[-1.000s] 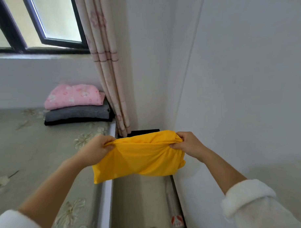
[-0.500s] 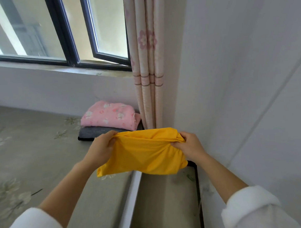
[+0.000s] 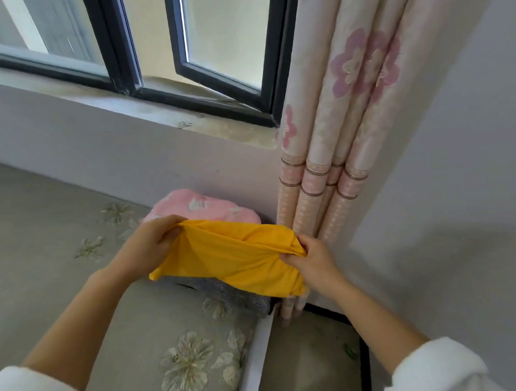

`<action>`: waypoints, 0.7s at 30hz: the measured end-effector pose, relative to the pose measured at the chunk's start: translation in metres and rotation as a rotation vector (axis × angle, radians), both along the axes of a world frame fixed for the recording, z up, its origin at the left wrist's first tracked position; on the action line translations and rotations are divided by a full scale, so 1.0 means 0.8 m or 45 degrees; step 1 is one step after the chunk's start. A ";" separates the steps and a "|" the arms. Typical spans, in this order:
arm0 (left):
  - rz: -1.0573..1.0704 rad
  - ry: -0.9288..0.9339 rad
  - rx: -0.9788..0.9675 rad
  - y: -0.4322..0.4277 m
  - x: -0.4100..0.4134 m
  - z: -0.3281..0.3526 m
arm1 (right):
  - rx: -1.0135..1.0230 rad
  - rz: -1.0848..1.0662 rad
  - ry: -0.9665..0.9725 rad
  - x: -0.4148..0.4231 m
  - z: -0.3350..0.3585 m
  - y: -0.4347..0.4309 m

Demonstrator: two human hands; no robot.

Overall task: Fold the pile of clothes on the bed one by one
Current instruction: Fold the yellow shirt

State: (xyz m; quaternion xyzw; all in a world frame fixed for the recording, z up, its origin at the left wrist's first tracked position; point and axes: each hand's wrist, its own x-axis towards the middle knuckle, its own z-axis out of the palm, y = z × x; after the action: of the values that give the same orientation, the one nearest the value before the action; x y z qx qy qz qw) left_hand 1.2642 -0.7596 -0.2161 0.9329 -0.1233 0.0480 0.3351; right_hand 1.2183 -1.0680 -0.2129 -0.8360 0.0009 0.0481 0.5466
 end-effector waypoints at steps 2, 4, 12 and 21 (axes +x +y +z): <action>0.026 0.019 -0.037 0.024 0.038 -0.002 | 0.008 0.055 0.016 0.040 -0.005 0.019; 0.067 0.068 -0.097 0.049 0.074 -0.005 | 0.035 0.101 0.031 0.077 -0.012 0.037; 0.046 0.151 0.012 0.085 0.221 -0.017 | 0.112 -0.034 0.177 0.197 -0.072 0.095; 0.036 0.171 0.662 0.030 0.373 -0.129 | -0.078 -0.410 0.294 0.304 -0.133 0.101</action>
State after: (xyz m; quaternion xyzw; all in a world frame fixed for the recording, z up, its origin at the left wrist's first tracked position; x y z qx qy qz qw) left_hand 1.5623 -0.7355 -0.3189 0.9903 -0.0958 -0.0426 0.0910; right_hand 1.4619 -0.9873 -0.3197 -0.8303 0.1987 0.0555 0.5177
